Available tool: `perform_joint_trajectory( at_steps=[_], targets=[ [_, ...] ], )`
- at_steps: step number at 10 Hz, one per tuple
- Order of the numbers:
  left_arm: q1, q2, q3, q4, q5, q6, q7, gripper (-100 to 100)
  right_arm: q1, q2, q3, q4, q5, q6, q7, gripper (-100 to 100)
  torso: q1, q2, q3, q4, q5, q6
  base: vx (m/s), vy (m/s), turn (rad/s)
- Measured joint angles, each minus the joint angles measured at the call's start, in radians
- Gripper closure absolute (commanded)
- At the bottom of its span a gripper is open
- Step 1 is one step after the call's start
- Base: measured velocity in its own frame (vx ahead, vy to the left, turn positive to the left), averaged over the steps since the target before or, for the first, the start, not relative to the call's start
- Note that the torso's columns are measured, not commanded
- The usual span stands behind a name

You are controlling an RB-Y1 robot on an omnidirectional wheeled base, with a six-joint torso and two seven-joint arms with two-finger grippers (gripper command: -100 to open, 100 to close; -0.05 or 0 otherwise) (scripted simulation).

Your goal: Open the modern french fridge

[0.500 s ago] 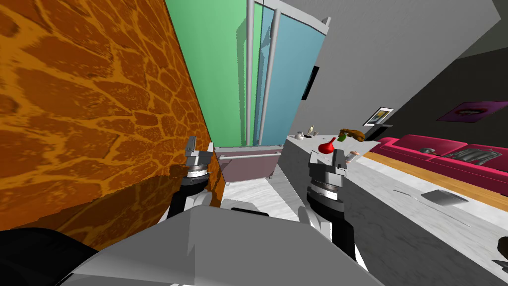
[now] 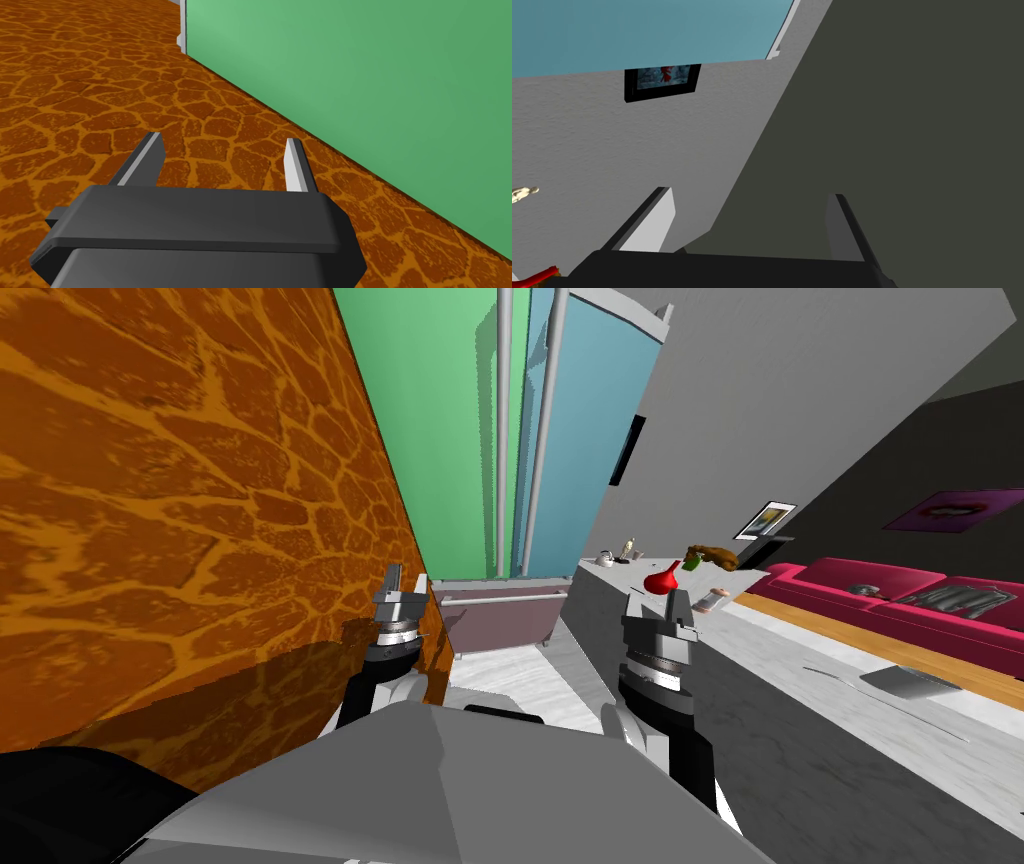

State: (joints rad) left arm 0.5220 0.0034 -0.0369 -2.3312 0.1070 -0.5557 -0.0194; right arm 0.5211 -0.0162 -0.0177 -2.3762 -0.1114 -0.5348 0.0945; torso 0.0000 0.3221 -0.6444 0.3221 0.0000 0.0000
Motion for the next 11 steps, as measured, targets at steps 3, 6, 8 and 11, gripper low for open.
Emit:
perform_joint_trajectory(
  at_steps=[3,6,8,11],
  targets=[
    [0.0,0.0,0.0,0.0,0.0,0.0,0.0,0,0.0,0.0,0.0,0.0,0.0,0.0,0.0,0,0.0,0.222,-0.442,0.221,0.0,0.0,0.0,0.0,0.0],
    [0.0,0.017,0.002,0.013,0.0,-0.008,0.002,-100,0.0,0.0,0.0,0.0,0.0,0.0,0.0,0,0.001,0.402,-0.807,0.402,0.0,0.0,0.027,0.007,0.007],
    [-0.008,0.06,0.003,0.056,-0.002,-0.032,0.004,-100,0.0,0.0,0.0,0.0,0.0,0.0,0.0,0,0.001,0.412,-0.832,0.414,0.0,0.0,0.071,0.021,0.008],
    [-0.018,0.102,0.011,0.124,-0.001,-0.074,0.013,-100,0.0,0.0,0.0,0.0,0.0,0.0,0.0,0,0.0,0.417,-0.831,0.416,0.0,0.0,0.071,0.015,0.012]
  ],
)
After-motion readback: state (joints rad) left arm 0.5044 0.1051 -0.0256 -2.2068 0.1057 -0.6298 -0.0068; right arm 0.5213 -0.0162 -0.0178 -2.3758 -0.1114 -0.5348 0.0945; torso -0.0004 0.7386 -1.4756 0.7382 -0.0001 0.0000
